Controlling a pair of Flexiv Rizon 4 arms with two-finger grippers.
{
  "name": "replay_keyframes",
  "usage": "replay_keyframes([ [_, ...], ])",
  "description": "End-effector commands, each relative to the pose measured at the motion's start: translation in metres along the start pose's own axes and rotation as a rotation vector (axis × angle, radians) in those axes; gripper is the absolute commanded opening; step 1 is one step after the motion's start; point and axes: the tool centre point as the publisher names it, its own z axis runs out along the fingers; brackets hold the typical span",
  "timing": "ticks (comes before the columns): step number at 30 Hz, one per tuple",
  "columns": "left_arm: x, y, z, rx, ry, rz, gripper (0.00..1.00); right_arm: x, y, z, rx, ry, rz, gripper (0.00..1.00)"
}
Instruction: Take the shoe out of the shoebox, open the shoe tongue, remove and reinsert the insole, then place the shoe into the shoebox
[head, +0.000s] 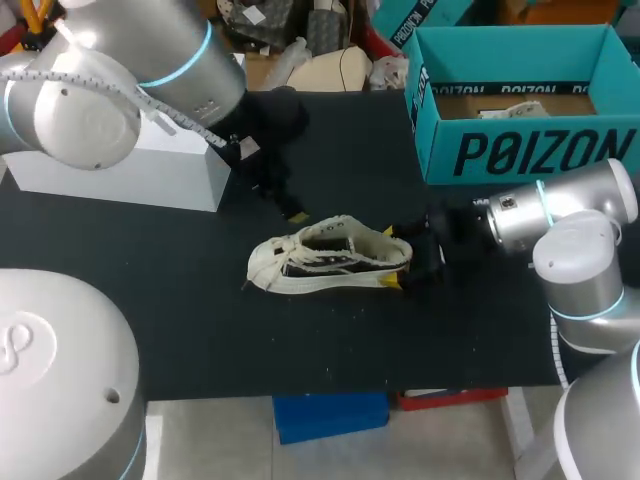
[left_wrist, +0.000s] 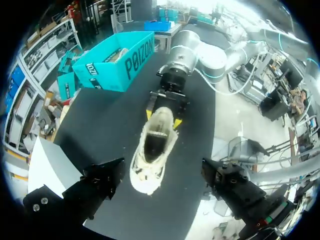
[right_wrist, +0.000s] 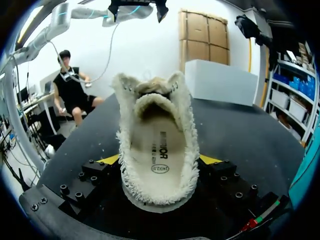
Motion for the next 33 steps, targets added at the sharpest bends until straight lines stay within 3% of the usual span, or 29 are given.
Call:
replay_keyframes([
  [1,0.002,-0.007,0.002,-0.123,0.022,-0.216,1.00,-0.001,-0.001,0.002,0.001,-0.002,0.001,0.00],
  [17,0.002,-0.007,0.002,-0.123,0.022,-0.216,1.00,-0.001,-0.001,0.002,0.001,-0.002,0.001,0.00],
  [24,0.005,-0.018,0.010,-0.301,-0.239,-0.418,1.00,-0.001,-0.001,0.002,0.001,-0.002,0.001,0.00],
  [26,0.008,-0.019,0.014,-0.371,-0.266,-0.483,1.00,-0.001,-0.001,0.002,0.001,-0.002,0.001,0.00],
  [33,0.009,-0.024,0.026,-0.482,-0.331,-0.695,1.00,-0.001,-0.001,0.002,0.001,-0.002,0.001,0.00],
])
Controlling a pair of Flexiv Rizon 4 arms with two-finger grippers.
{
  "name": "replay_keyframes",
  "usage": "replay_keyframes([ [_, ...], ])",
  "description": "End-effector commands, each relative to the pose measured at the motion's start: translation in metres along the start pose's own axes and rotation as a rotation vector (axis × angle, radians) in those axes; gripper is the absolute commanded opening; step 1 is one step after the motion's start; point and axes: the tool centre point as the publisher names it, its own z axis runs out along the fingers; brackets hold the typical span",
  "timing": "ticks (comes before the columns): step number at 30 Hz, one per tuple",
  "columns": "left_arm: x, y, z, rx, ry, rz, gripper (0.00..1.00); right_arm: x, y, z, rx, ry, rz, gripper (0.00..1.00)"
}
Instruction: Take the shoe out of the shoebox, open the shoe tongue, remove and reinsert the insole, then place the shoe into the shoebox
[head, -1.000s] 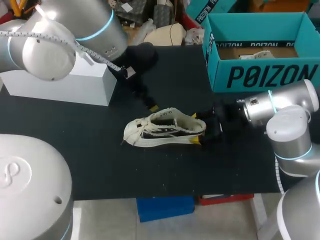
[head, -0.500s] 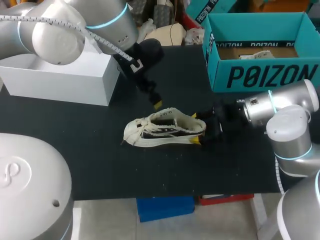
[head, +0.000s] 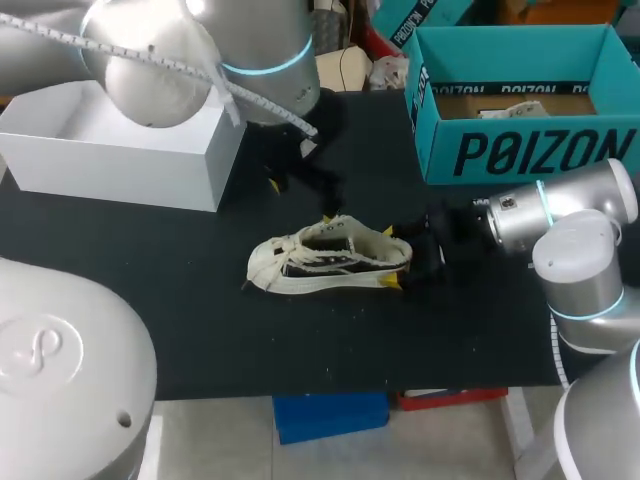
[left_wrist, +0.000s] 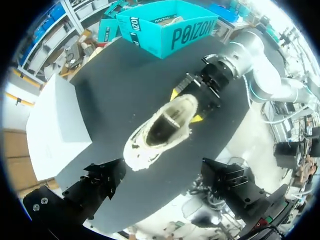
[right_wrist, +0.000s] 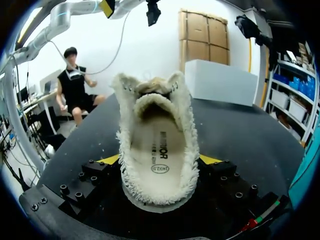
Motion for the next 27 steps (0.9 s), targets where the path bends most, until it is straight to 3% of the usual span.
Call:
replay_keyframes([
  [1,0.008,-0.017,0.009,-0.216,-0.146,-0.230,1.00,-0.002,-0.001,0.002,0.001,-0.001,0.001,0.00],
  [9,0.013,-0.022,0.031,-0.306,-0.137,-0.393,1.00,-0.002,-0.001,0.002,0.001,-0.001,0.001,0.00],
  [19,0.023,-0.033,0.063,-0.322,-0.157,-0.471,1.00,-0.002,-0.001,0.002,0.001,-0.001,0.001,0.00],
  [27,0.026,-0.043,0.083,-0.331,-0.244,-0.493,1.00,-0.002,-0.001,0.002,0.001,-0.001,0.001,0.00],
])
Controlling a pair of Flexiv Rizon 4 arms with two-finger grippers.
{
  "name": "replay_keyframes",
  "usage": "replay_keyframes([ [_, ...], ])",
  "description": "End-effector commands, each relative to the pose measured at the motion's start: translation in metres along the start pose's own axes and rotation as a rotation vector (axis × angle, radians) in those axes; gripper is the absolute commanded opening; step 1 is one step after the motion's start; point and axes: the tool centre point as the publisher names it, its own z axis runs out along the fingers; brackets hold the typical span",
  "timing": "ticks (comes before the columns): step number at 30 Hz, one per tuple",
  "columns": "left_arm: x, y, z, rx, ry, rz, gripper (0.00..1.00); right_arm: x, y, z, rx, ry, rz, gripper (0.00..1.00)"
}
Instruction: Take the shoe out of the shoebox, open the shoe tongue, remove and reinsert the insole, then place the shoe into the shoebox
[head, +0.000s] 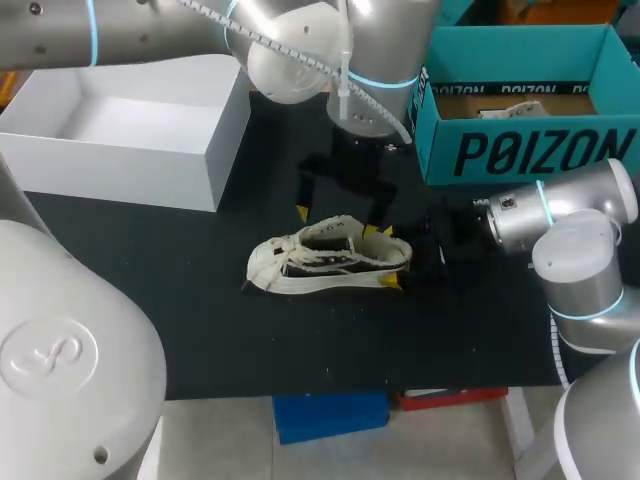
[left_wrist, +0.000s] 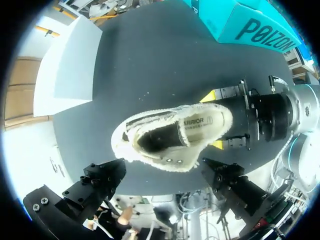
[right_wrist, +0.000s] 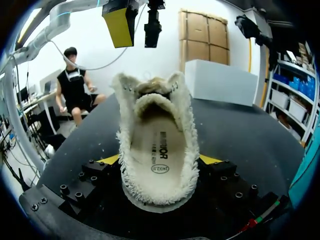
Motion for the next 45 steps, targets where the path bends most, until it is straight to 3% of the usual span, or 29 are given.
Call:
replay_keyframes([
  [1,0.013,-0.009,0.008,-0.038,-0.080,-0.010,1.00,-0.002,-0.001,0.002,0.000,-0.001,0.001,0.00],
  [15,0.023,-0.019,0.040,-0.037,-0.250,-0.065,1.00,-0.002,-0.001,0.002,0.000,-0.001,0.001,0.00],
  [32,0.013,-0.017,0.056,-0.033,-0.379,-0.109,1.00,-0.002,-0.001,0.002,0.000,-0.001,0.001,0.00],
  [34,0.010,-0.016,0.057,-0.032,-0.391,-0.115,0.96,-0.002,-0.001,0.002,0.000,-0.001,0.001,0.00],
  [37,0.007,-0.015,0.058,-0.025,-0.404,-0.118,0.82,-0.002,-0.001,0.002,0.000,-0.001,0.001,0.00],
  [38,0.006,-0.015,0.059,-0.024,-0.412,-0.121,0.62,-0.002,-0.001,0.002,0.000,-0.001,0.001,0.00],
  [39,0.006,-0.015,0.059,-0.023,-0.415,-0.123,0.52,-0.002,-0.001,0.002,0.000,-0.001,0.001,0.00],
  [45,0.001,-0.014,0.062,-0.010,-0.449,-0.119,0.40,-0.002,-0.001,0.002,0.000,-0.001,0.001,0.00],
])
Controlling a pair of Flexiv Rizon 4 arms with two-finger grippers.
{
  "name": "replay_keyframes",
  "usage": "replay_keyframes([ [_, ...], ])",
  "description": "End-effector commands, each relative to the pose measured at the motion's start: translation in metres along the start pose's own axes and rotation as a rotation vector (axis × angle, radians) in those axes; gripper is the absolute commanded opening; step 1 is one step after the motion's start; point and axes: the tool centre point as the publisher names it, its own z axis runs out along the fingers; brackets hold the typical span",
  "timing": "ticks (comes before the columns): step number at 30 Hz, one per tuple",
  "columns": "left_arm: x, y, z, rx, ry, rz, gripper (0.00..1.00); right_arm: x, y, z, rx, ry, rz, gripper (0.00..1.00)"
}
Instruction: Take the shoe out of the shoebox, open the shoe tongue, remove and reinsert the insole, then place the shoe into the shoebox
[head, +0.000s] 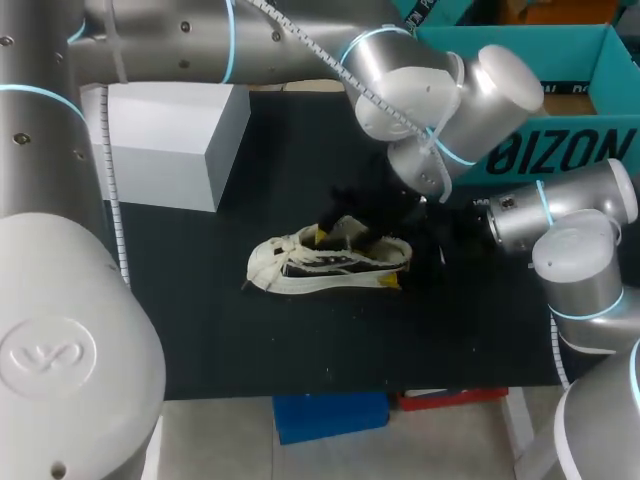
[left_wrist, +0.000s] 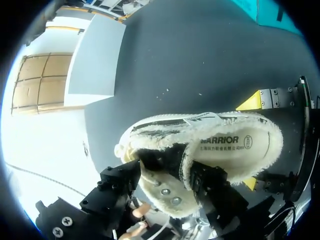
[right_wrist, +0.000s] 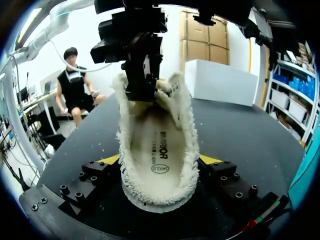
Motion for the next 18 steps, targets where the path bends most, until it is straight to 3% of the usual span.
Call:
replay_keyframes([
  [1,0.001,0.001,0.003,0.015,-0.028,0.000,0.36,-0.002,-0.001,0.002,0.000,-0.001,0.001,0.00],
  [6,-0.001,-0.001,0.006,0.010,-0.038,0.005,0.12,-0.002,-0.001,0.002,0.000,-0.001,0.001,0.00],
  [7,-0.001,-0.001,0.006,0.010,-0.041,0.007,0.00,-0.002,-0.001,0.002,0.000,-0.001,0.001,0.00],
  [18,-0.006,0.000,-0.011,0.055,-0.005,0.020,0.00,-0.002,-0.001,0.002,0.000,-0.001,0.001,0.00],
])
